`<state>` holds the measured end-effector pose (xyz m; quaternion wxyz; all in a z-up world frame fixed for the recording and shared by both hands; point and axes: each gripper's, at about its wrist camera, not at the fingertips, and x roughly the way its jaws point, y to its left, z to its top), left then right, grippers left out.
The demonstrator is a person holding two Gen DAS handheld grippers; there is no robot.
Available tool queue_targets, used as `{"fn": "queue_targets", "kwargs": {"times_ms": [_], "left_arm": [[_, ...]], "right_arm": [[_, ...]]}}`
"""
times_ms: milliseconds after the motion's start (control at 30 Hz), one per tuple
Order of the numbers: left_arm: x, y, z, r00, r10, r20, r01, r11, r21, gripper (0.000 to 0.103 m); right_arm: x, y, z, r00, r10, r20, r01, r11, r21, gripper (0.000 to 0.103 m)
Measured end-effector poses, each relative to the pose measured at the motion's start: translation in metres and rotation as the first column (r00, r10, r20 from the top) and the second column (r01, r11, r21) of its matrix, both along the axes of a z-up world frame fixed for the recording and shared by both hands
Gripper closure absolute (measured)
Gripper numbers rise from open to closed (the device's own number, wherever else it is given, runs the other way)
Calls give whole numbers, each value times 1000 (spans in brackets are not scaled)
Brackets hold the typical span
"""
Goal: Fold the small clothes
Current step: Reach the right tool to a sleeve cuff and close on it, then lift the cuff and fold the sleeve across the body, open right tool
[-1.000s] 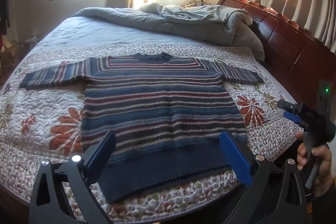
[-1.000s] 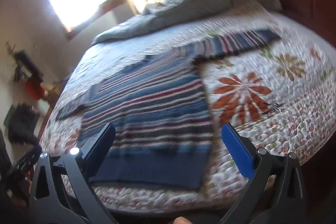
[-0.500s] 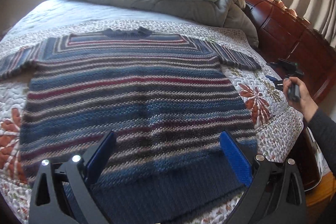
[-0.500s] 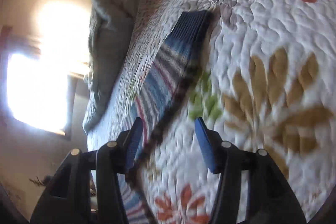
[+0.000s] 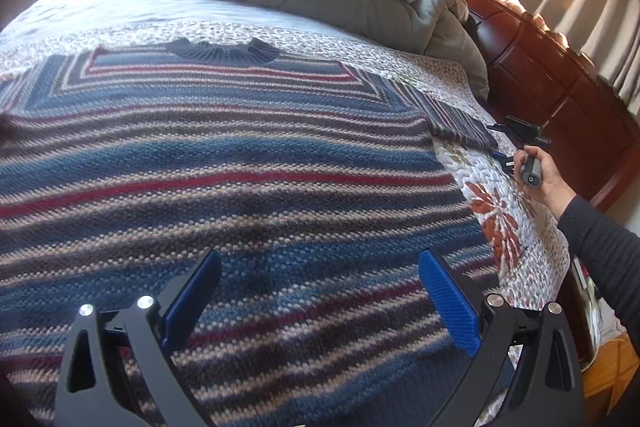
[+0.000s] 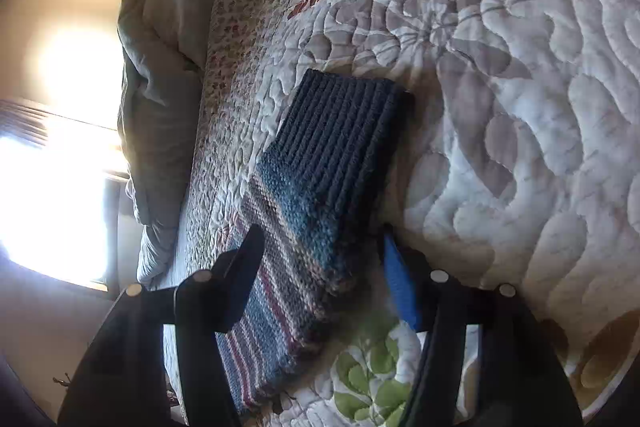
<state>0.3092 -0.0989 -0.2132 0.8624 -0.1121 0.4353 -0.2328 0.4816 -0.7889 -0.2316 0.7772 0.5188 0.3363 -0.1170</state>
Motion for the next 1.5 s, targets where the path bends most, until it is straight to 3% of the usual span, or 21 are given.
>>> {"fn": "queue_targets", "kwargs": {"times_ms": [100,167,233,333,500,800,1000,1133,1300,1500], "left_arm": [[5,4,-12,1000,24,-20,-24,1000,-5,4],[7,6,-19,999,19,-29,-19,1000,-1,4],[7,8,-20,1000,15,-18,-15,1000,5,4],[7,12,-18,1000,15,-5,-15,1000,2,4],[8,20,-15,1000,18,2,-18,1000,-1,4],[5,50,4,997,61,47,-59,997,-39,4],[4,69,12,994,90,66,-88,995,-36,4],[4,78,16,993,91,75,-90,996,-18,4],[12,107,18,989,140,40,-137,989,-51,4],[14,148,22,975,222,3,-219,968,-124,4]], "right_arm": [[7,1,0,1000,2,3,-2,1000,-25,44],[9,1,0,1000,-3,-2,3,999,-34,53],[10,1,2,1000,4,-12,-5,999,-43,80],[17,8,14,999,40,2,-39,995,-94,90],[21,40,59,995,95,28,-86,971,-222,91],[39,141,162,966,248,78,-194,887,-419,91],[51,239,224,922,380,72,-283,789,-545,91],[58,315,249,894,447,23,-332,697,-636,91],[66,403,250,862,505,-48,-394,606,-691,91],[83,523,224,803,576,-153,-488,488,-723,91]]}}
